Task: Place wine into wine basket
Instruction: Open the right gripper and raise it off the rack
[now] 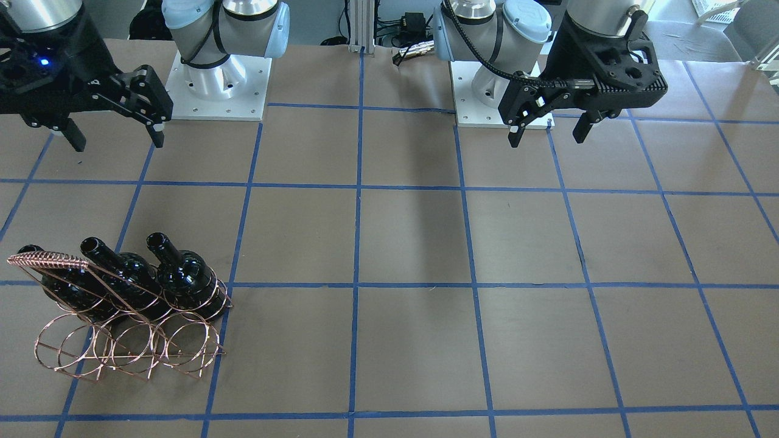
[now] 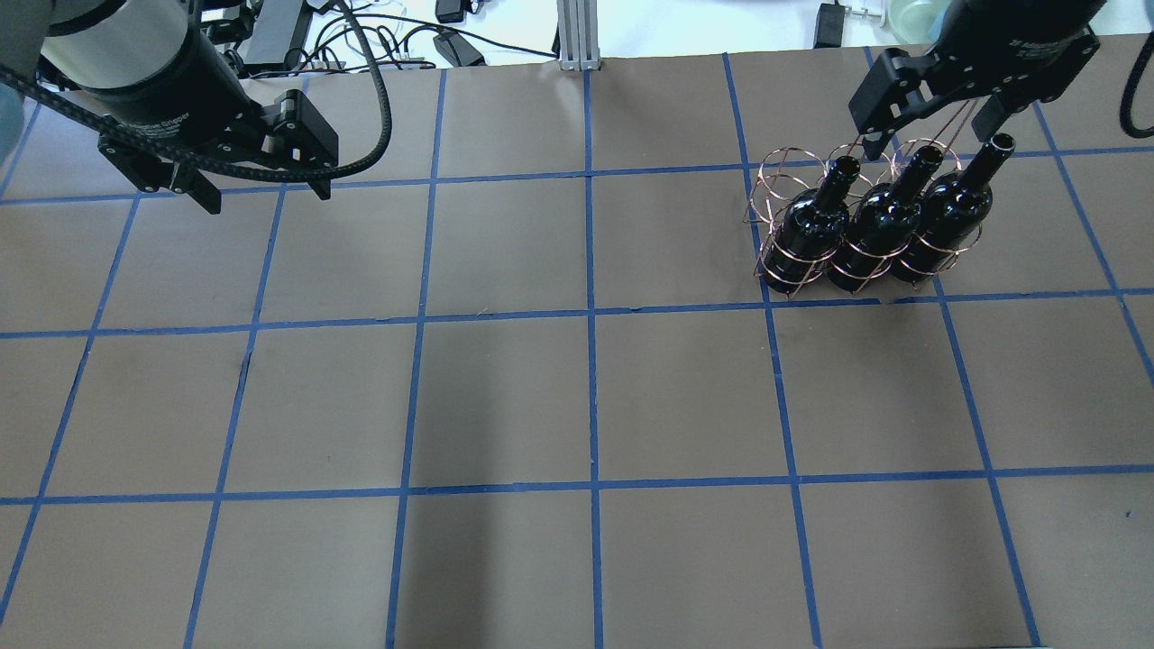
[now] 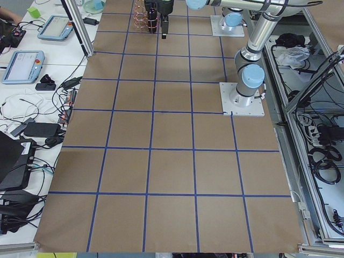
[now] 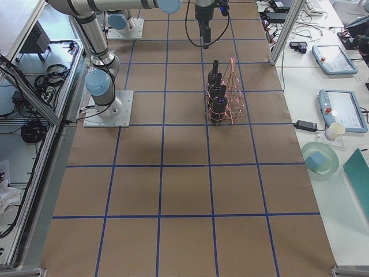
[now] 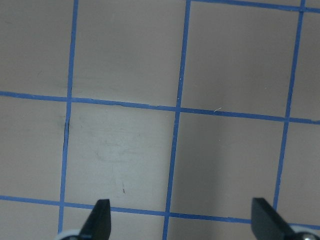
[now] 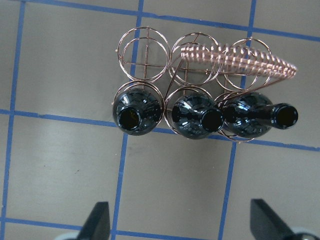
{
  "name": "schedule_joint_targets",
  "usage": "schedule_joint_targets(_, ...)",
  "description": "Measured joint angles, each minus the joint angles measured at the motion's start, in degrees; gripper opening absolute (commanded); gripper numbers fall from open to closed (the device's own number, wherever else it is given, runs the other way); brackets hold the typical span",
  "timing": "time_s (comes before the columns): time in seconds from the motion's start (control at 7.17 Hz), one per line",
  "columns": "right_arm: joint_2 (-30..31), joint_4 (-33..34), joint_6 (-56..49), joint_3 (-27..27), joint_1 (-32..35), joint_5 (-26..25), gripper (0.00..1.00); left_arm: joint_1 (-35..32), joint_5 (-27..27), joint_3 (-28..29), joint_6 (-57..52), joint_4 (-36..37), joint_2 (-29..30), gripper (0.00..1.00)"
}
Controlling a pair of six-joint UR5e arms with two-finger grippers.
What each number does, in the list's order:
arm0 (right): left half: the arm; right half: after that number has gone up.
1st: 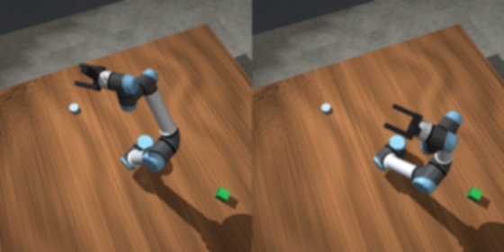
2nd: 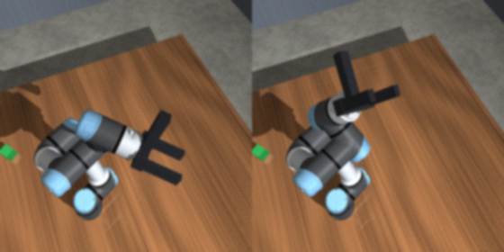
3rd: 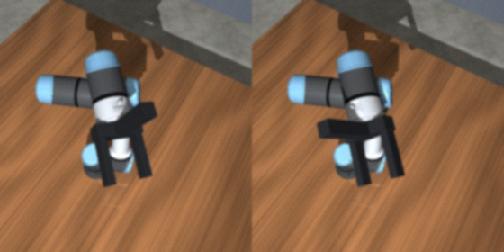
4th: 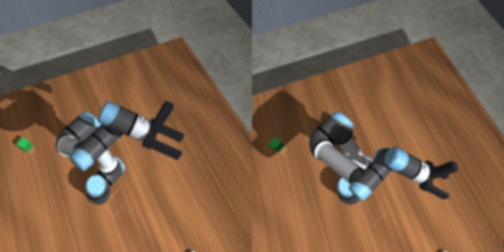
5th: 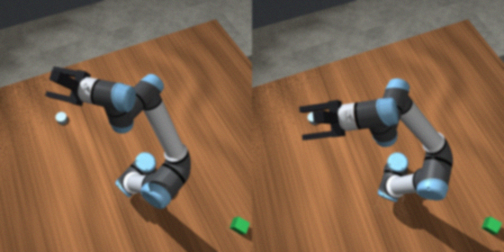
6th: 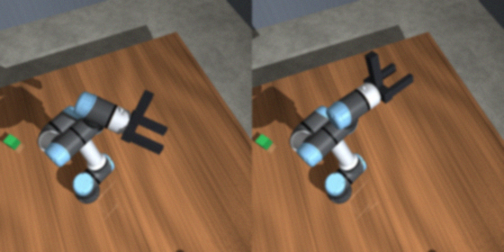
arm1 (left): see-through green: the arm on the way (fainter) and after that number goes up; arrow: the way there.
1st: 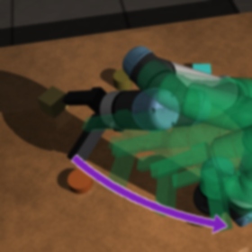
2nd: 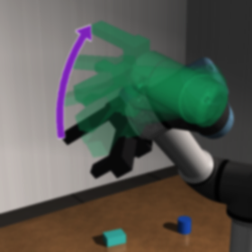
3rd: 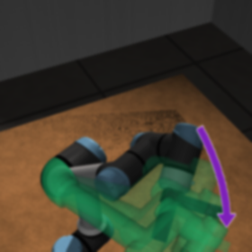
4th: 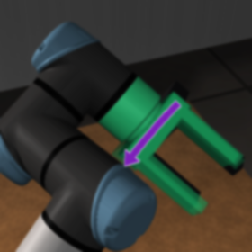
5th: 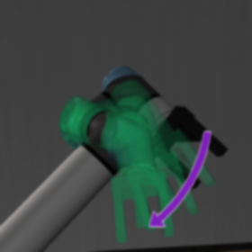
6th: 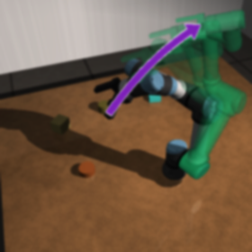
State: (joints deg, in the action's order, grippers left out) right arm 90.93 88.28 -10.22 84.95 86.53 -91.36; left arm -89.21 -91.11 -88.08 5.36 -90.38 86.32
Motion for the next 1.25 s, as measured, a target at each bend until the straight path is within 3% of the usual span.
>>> schedule_joint_targets(0.42, 0.68, -1.92, 8.87, 0.34, 1.43, 0.16, 1.00, 0.00, -0.07, 0.48, 0.00, -1.34, -0.74, 1.00)
schedule_joint_targets(0.98, 0.83, -1.85, 12.11, 0.21, 2.38, 2.61, 1.00, 0.05, -0.42, 0.30, 0.02, -2.08, -1.04, 1.00)
schedule_joint_targets(1.25, 0.65, -1.40, 12.60, 0.08, 5.10, 1.48, 1.00, 0.08, -0.46, 0.28, 0.00, -2.12, -1.06, 1.00)
